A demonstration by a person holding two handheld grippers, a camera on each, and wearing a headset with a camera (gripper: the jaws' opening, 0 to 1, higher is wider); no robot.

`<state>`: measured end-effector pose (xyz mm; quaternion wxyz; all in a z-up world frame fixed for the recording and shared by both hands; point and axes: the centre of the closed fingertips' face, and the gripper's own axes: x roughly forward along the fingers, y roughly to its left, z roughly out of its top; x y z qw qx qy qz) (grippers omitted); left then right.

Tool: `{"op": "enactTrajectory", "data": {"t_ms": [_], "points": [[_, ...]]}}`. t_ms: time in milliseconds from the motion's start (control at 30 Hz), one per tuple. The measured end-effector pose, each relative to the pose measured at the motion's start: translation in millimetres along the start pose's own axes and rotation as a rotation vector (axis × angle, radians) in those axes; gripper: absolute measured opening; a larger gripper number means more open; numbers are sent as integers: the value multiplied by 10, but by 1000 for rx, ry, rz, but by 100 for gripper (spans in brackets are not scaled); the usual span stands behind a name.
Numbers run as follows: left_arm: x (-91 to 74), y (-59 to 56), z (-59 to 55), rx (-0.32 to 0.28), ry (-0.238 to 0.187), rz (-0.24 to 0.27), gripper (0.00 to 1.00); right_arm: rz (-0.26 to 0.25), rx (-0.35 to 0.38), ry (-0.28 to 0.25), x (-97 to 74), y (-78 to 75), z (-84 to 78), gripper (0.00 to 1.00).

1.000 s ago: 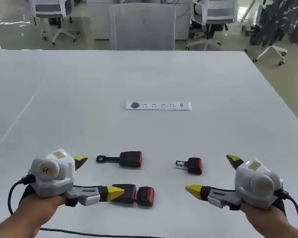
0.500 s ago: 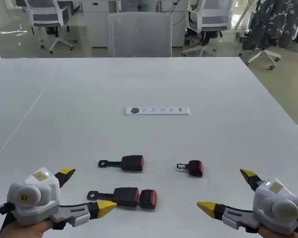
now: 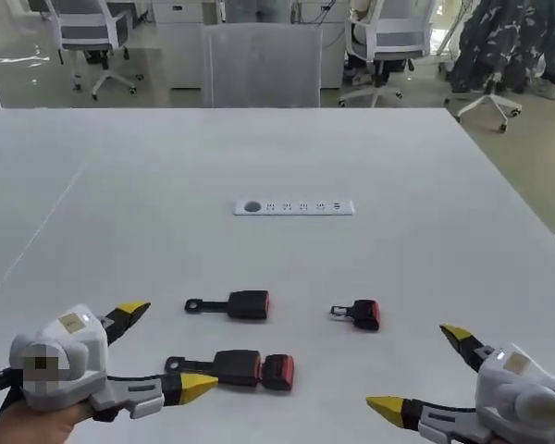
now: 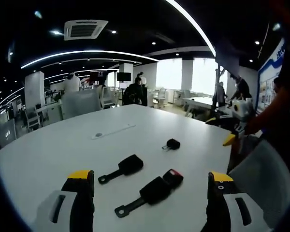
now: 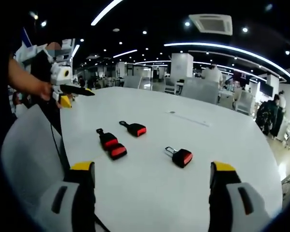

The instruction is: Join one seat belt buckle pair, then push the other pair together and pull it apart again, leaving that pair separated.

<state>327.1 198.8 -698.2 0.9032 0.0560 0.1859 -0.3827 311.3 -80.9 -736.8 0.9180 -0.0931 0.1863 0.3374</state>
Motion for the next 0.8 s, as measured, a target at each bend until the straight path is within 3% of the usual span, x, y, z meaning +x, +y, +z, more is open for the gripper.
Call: {"op": "enactTrajectory", "data": {"t_ms": [267, 533, 800], "points": [[4, -37, -102, 6, 28, -20, 100, -6, 20, 1, 1, -3, -23, 100], [-42, -27, -203, -16, 45, -8, 100, 0, 30, 4, 13, 27, -60, 100], [-51, -9, -215, -32, 43, 3, 100, 3, 37, 9, 32, 54, -80, 100]]}}
